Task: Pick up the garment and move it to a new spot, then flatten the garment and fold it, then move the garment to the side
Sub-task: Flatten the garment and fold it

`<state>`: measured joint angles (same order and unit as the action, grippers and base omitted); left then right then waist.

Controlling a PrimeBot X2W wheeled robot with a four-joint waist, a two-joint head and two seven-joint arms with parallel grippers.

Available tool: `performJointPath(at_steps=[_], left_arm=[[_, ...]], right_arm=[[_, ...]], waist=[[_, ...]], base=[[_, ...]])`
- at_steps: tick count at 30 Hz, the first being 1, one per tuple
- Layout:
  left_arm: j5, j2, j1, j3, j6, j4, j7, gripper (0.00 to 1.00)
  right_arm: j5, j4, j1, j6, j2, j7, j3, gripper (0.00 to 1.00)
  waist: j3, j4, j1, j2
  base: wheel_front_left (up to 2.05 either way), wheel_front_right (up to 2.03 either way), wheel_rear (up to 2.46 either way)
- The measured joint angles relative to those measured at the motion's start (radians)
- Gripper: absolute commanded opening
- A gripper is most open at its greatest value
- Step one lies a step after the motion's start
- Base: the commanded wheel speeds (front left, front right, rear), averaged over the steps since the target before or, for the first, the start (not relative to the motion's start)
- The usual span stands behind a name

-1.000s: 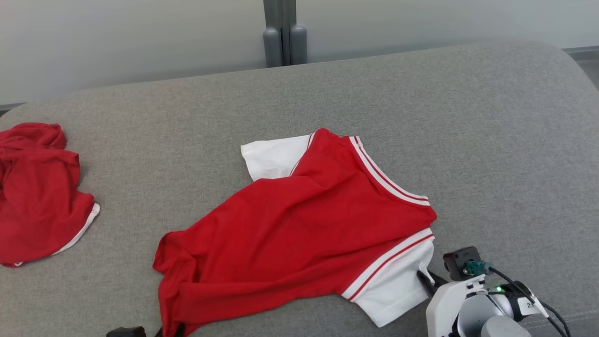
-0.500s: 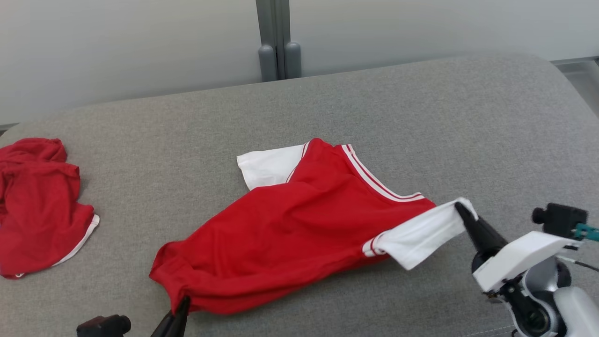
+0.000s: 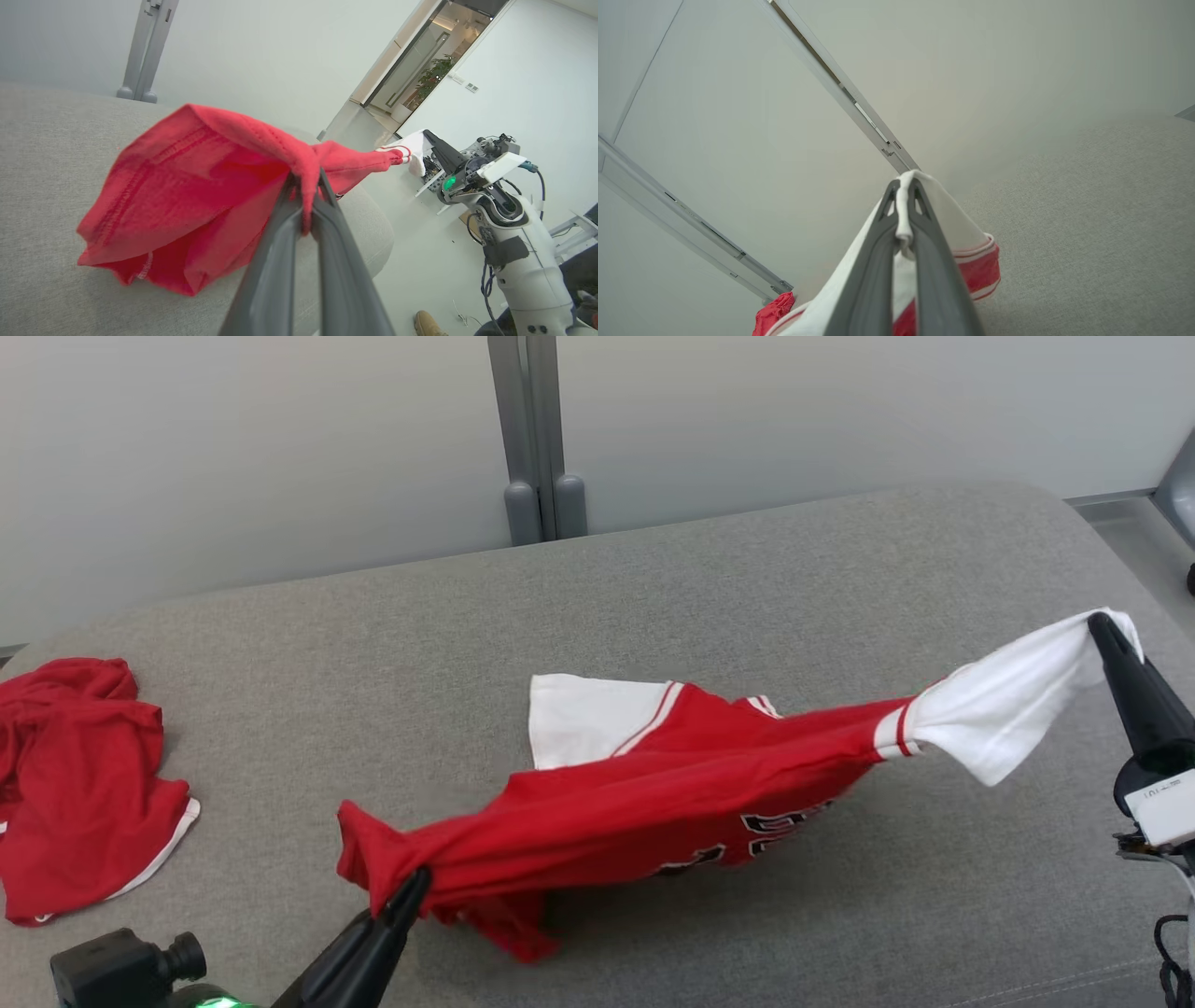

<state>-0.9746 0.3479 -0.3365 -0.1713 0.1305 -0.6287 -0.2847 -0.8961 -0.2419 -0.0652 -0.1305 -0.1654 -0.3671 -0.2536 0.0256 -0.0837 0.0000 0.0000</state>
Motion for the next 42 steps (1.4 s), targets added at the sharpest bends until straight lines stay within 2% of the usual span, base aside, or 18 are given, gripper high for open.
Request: performJointPath(at_steps=[6, 12, 16, 23, 30, 33, 35, 37, 40, 42], left_arm=[[-0.064, 0.043, 0.001, -0.016, -0.013, -0.148, -0.076, 0.0], [-0.132, 0.048, 0.014, 0.028, -0.079, -0.293, -0.111, 0.0], [-0.163, 0.052, 0.038, 0.047, -0.1, -0.319, -0.125, 0.0], [-0.174, 0.051, 0.041, 0.041, -0.1, -0.329, -0.127, 0.0], [-0.187, 0.069, 0.086, 0.066, -0.103, -0.297, -0.146, 0.0], [-0.217, 0.1, 0.23, 0.094, -0.111, -0.225, -0.19, 0.0], [-0.22, 0.134, 0.4, 0.113, -0.121, -0.145, -0.227, 0.0], [-0.218, 0.146, 0.587, 0.112, -0.139, -0.048, -0.257, 0.0], [-0.147, 0.16, 0.928, 0.082, -0.162, 0.134, -0.286, 0.0], [-0.068, 0.138, 1.169, 0.038, -0.161, 0.29, -0.268, 0.0]], right_arm=[[0.001, -0.119, -0.035, 0.0, 0.038, -0.054, -0.074, 0.0], [-0.007, -0.25, -0.109, 0.0, 0.054, -0.141, -0.165, 0.0], [-0.001, -0.275, -0.16, 0.0, 0.059, -0.195, -0.222, 0.0], [0.011, -0.271, -0.204, 0.0, 0.076, -0.243, -0.279, 0.0], [0.034, -0.246, -0.245, 0.0, 0.092, -0.264, -0.236, 0.0], [0.066, -0.198, -0.354, 0.0, 0.097, -0.266, -0.161, 0.0], [0.096, -0.14, -0.478, 0.0, 0.1, -0.267, -0.115, 0.0], [0.151, -0.073, -0.614, 0.0, 0.101, -0.265, -0.076, 0.0], [0.252, 0.077, -0.863, 0.0, 0.106, -0.242, -0.045, 0.0], [0.334, 0.199, -1.045, 0.0, 0.11, -0.19, -0.04, 0.0]], waist=[[0.013, -0.016, 0.0, 0.0], [0.011, -0.039, 0.0, 0.0], [-0.002, -0.053, 0.0, 0.0], [-0.026, -0.063, 0.0, 0.0], [-0.074, -0.057, 0.0, 0.0], [-0.122, -0.053, 0.0, 0.0], [-0.164, -0.05, 0.0, 0.0], [-0.209, -0.048, 0.0, 0.0], [-0.289, -0.043, 0.0, 0.0], [-0.352, -0.039, 0.0, 0.0]], base=[[0.0, 0.0, 0.0], [0.0, 0.0, 0.0], [0.0, 0.0, 0.0], [0.0, 0.0, 0.0], [0.0, 0.0, 0.0], [0.0, 0.0, 0.0], [0.0, 0.0, 0.0], [0.0, 0.0, 0.0], [0.0, 0.0, 0.0], [0.0, 0.0, 0.0]])
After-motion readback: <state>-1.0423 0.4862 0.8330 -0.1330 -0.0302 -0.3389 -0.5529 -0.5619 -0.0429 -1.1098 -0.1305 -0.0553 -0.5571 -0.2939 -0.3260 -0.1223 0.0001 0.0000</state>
